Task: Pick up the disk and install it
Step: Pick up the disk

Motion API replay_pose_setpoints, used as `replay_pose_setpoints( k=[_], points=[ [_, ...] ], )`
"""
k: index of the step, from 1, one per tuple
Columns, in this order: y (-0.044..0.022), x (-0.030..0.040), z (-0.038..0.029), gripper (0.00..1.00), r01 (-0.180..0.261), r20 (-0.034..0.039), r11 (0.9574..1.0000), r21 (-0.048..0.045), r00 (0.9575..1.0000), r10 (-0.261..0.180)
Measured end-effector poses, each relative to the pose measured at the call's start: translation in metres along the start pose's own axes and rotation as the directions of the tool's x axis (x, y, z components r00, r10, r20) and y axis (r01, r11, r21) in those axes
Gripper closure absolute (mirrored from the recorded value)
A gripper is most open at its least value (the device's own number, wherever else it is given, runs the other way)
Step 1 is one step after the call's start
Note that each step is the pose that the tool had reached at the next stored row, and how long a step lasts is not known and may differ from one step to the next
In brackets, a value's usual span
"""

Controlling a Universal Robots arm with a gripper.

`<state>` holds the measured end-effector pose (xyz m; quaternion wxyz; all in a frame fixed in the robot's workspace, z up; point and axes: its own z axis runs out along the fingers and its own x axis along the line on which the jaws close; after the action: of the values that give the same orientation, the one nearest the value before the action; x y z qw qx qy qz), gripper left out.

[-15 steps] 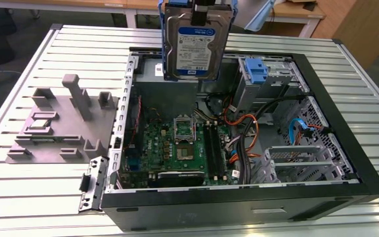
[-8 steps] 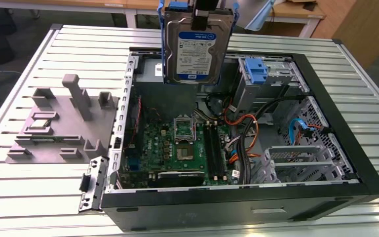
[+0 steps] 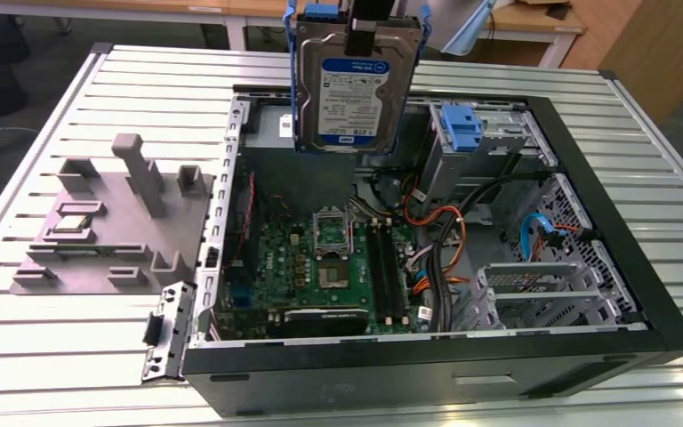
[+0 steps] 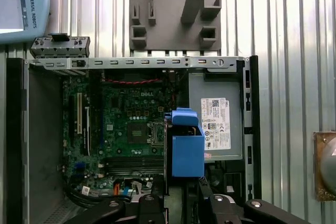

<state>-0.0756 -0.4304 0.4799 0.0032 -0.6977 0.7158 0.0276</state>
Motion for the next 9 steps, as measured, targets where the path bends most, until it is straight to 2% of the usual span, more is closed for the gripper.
replay_pose_setpoints(
  k=[9],
  points=[
    [-0.0001,0.0026,-0.0001,0.65,0.0,-0.0001,1.0,0.0,1.0,0.0]
  ],
)
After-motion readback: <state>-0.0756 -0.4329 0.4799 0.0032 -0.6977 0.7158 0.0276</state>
